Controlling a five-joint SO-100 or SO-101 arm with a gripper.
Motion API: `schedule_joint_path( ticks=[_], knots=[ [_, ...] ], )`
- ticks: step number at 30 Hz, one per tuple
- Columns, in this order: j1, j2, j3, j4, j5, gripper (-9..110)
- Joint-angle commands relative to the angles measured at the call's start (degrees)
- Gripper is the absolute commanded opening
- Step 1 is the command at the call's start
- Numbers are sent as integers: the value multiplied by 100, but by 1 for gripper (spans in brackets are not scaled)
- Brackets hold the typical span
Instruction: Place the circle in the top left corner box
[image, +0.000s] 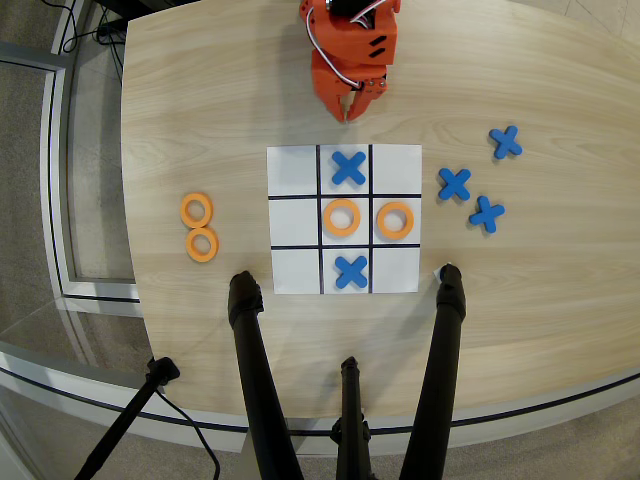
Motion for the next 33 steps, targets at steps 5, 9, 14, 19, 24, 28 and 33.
schedule_joint_path(
  ticks=[5, 9, 14, 19, 24, 28, 33],
  knots=[
    [79, -26, 316, 26, 35, 0],
    [141, -26, 316, 26, 35, 0],
    [97, -26, 316, 26, -18, 0],
    [211, -62, 158, -9, -53, 3],
    [510, -642, -659, 0, -114, 8],
    [967, -1512, -1477, -149, -378, 12],
    [1468, -2760, -2602, -352, -431, 12]
  ],
)
